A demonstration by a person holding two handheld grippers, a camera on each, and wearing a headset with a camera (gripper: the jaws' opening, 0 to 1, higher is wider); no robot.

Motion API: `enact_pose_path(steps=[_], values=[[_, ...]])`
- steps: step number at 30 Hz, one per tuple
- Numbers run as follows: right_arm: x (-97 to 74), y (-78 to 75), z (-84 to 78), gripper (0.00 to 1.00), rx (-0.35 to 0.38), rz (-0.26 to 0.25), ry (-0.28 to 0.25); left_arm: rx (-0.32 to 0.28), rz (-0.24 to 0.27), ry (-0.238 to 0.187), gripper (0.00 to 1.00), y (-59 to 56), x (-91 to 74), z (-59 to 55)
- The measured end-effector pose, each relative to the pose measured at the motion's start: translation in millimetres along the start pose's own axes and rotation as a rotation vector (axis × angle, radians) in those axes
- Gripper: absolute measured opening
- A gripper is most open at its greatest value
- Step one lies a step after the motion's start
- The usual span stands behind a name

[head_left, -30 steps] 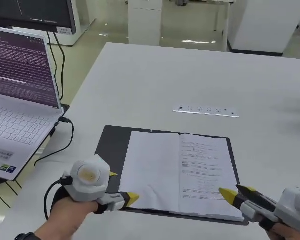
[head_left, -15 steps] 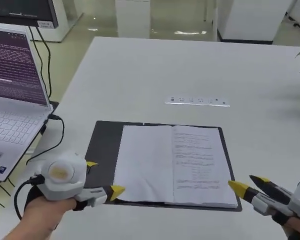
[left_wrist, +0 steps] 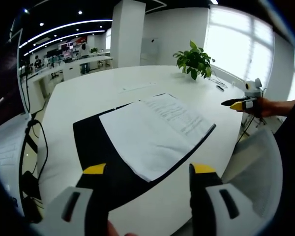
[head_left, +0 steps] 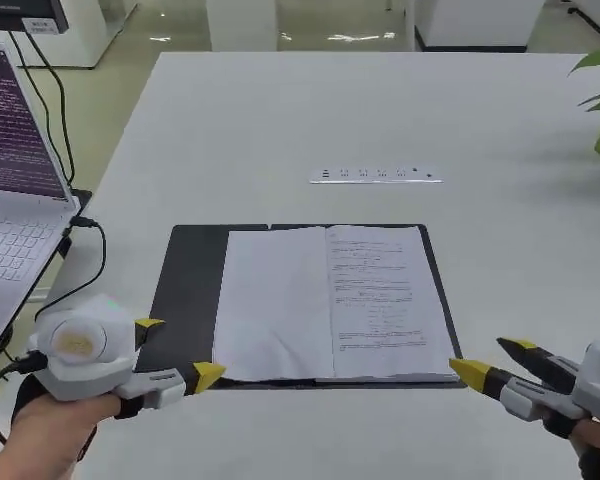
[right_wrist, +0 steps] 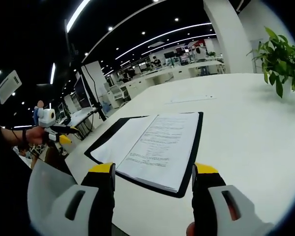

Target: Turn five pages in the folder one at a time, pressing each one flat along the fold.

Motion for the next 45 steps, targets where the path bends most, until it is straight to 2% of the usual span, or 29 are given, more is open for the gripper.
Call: enact_pose_path(steps=[5, 9, 13, 25, 28, 39, 45], values=[[-6.0, -2.7, -2.6, 0.62, 0.021, -0.013, -0.006, 0.008, -0.019, 0.0, 0.66, -9.9, 11.6, 6.6], [-9.3, 3.2, -1.0, 0.62, 0.04, -0.018, -0.018, 0.011, -0.04, -0.003, 0.66, -20.2, 21.2, 11.7], [-11.6, 2.7, -1.0, 0.62, 0.044, -0.021, -0.017, 0.012, -0.058, -0.009, 0.66, -30.8, 30.8, 16.2], [-15.0, -1.7, -5.3, 0.62, 0.065, -0.03, -0.025, 0.028, -0.107, -0.008, 0.65, -57.1, 46.2, 29.8], [-14.9, -0.2, -8.2, 0.62, 0.069, -0.03, -0.02, 0.041, -0.129, -0.006, 0.65, -63.7, 55.8, 30.7], [-22.7, -5.2, -15.5, 0.63, 0.083, -0.035, -0.017, 0.08, -0.231, 0.024, 0.64, -105.7, 95.3, 40.4], [-27.7, -7.5, -19.8, 0.63, 0.095, -0.041, -0.015, 0.099, -0.259, 0.039, 0.63, -119.9, 116.0, 42.1]])
Point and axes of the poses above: the centre of the closed fingertips' face, and the gripper's own axes: x roughly forward along the fingers, y roughly to its left, z roughly out of its top, the point moved 2 cm from there along -x, roughly backward along the fingers, and after that the axes turned 12 degrees about -y, right-handed, at the moved point
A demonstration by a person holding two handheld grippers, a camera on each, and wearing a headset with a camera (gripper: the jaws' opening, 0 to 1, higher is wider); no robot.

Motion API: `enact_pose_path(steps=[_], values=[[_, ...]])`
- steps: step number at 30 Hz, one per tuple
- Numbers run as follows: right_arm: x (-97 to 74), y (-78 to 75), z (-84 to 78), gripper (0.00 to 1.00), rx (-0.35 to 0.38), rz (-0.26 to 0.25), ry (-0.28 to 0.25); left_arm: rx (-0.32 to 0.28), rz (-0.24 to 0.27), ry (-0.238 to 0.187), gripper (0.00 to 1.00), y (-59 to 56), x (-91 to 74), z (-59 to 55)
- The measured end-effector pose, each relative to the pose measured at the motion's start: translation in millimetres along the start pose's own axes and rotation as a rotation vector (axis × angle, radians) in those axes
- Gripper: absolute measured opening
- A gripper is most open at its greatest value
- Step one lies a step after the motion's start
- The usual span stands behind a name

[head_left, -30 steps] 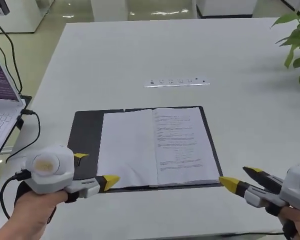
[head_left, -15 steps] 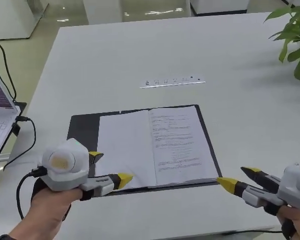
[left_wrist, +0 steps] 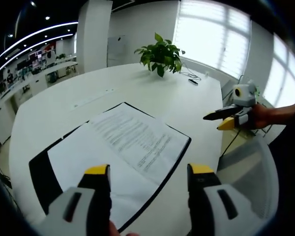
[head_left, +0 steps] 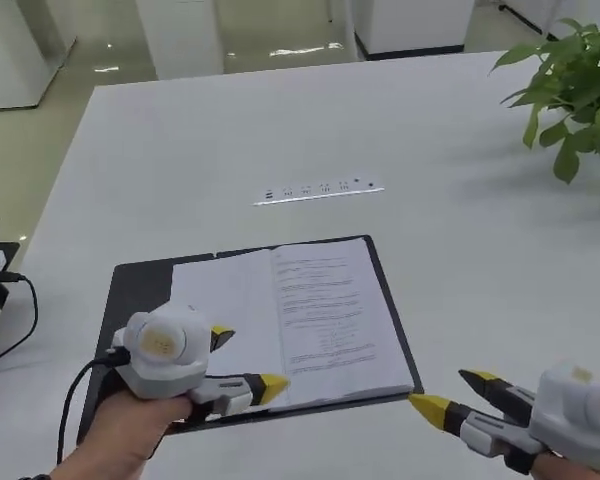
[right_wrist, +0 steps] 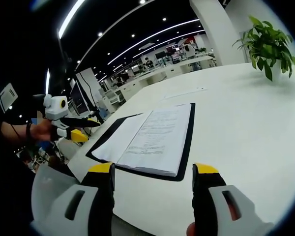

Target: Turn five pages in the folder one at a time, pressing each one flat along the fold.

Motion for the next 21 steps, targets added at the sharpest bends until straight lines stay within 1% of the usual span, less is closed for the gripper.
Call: enact_pose_path(steps=[3, 5, 10, 14, 17, 21], values=[[-0.9, 1.6, -1.8, 0.63, -0.002, 0.01, 0.006, 0.008, -0.018, 0.007, 0.62, -5.6, 14.9, 3.7], [-1.9, 3.1, -3.3, 0.62, 0.0, 0.02, 0.007, 0.019, -0.035, 0.01, 0.62, -11.5, 24.1, 7.0], [-3.0, 3.1, -7.1, 0.63, 0.009, 0.022, 0.014, 0.046, -0.069, 0.022, 0.61, -25.1, 50.2, 10.8], [-4.0, 2.8, -12.4, 0.64, 0.008, 0.029, 0.036, 0.075, -0.104, 0.048, 0.61, -38.8, 72.3, 8.8], [-5.4, 1.2, -11.3, 0.63, 0.013, 0.033, 0.03, 0.087, -0.122, 0.058, 0.61, -46.6, 87.8, 7.4], [-6.9, -2.8, -11.2, 0.63, 0.03, 0.031, 0.04, 0.099, -0.14, 0.078, 0.61, -56.3, 110.0, 1.2]])
Point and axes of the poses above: the centre of the closed fingertips' face, and the gripper's own axes: x roughly forward along the fingers, y roughly to its left, z roughly out of its top, the point moved 2 cm from there along -x, roughly backward along the fingers, and after that the axes turned 12 degrees about -y, right-handed, at the moved point
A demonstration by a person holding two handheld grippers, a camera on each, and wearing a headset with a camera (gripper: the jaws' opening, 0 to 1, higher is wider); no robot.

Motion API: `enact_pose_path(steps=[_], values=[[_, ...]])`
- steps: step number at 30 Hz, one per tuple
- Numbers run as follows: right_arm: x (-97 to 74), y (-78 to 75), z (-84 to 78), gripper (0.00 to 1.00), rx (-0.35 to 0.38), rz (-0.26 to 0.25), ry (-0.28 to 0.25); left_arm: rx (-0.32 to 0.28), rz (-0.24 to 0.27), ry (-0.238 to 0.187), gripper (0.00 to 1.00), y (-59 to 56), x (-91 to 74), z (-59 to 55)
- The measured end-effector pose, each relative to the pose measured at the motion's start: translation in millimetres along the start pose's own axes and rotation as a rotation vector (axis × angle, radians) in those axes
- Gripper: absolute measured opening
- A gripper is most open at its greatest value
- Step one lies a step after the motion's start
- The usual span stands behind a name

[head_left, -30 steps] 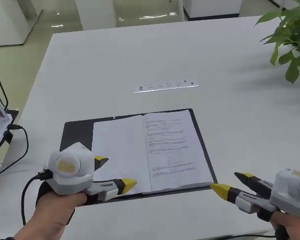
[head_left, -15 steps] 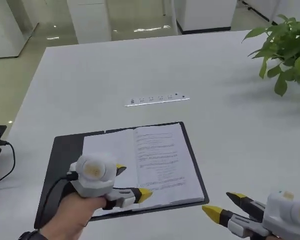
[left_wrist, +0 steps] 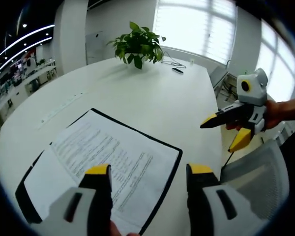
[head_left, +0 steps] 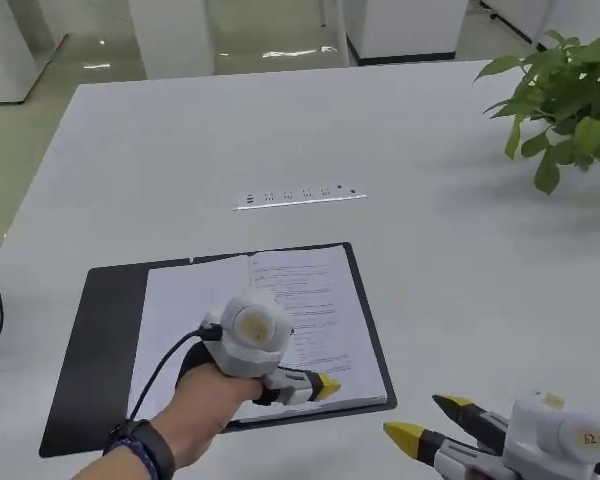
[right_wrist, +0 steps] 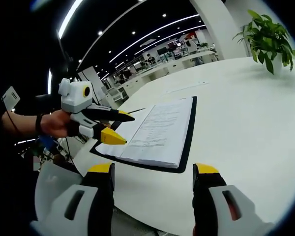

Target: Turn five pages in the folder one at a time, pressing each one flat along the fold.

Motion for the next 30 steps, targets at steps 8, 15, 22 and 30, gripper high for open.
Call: enact_pose_path(steps=[8, 15, 22, 30], values=[[-1.3, -1.6, -12.2, 0.63, 0.018, 0.012, 0.04, -0.015, 0.027, 0.051, 0.63, -6.0, 33.8, -20.7], [-5.4, -3.5, -16.6, 0.63, 0.028, 0.012, 0.053, 0.035, 0.057, 0.093, 0.63, -6.3, 50.2, -34.6], [-9.2, -11.2, -14.0, 0.62, 0.037, 0.003, 0.052, 0.032, 0.058, 0.094, 0.57, -4.6, 50.7, -37.2], [-0.6, -13.1, -11.9, 0.62, 0.037, 0.012, 0.06, -0.007, 0.064, 0.057, 0.59, -5.0, 55.6, -30.9]])
Point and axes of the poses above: the centre of the closed fingertips' face, and the gripper's own axes: x roughly forward along the fingers, y roughly to its left, z roughly out of its top, the point moved 2 cm from there along -x, roughly backward along the fingers, and after that the axes turned 12 degrees about -y, right-handed, at the moved point
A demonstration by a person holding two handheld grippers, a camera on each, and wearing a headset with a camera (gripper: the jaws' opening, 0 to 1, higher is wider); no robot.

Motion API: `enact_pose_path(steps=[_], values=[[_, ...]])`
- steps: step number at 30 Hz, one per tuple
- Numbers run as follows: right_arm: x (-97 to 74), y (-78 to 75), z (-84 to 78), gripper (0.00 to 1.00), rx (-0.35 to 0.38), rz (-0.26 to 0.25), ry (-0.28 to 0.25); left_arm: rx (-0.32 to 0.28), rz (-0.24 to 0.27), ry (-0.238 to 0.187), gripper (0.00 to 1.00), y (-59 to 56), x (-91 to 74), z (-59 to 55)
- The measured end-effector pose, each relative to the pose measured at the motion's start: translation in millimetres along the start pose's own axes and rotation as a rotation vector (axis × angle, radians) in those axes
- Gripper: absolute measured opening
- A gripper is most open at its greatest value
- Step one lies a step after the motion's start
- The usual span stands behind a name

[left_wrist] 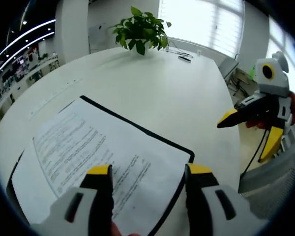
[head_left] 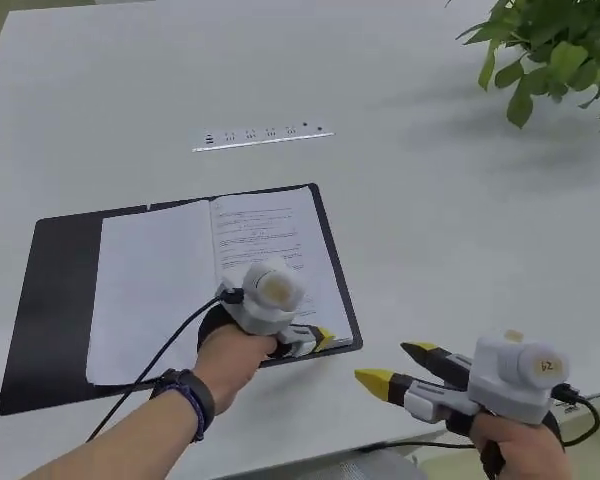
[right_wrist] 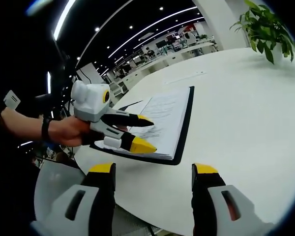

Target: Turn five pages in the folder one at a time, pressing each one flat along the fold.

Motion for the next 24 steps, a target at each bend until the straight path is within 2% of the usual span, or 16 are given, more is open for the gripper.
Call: enact_pose_path(steps=[5, 9, 14, 21, 24], values=[[6.0, 2.5, 2.2, 0.61, 0.0, 0.013, 0.001, -0.008, 0.013, 0.005, 0.61, -1.1, 8.8, -4.4], [7.3, 2.6, 3.0, 0.61, 0.006, 0.016, -0.001, 0.043, 0.035, 0.031, 0.62, -0.3, 10.9, -11.8], [10.3, 0.1, 2.6, 0.6, 0.013, 0.019, 0.005, 0.069, 0.045, 0.028, 0.61, 1.0, 11.0, -12.8], [25.8, -3.9, 12.3, 0.58, 0.005, 0.037, 0.004, 0.051, 0.051, 0.009, 0.56, 5.8, 9.5, -11.7], [40.3, -5.3, 21.5, 0.56, 0.016, 0.051, -0.016, 0.038, 0.053, 0.002, 0.52, 10.0, 9.0, -11.6]])
Point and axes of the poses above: the centre of the closed fingertips' face, and the gripper's own axes: x roughly forward along the fingers, y roughly to its left, z roughly out of its top, the point moved 2 cm from there along -x, roughly backward along the fingers, and after that the axes turned 12 degrees about -y, right-handed, at the moved point
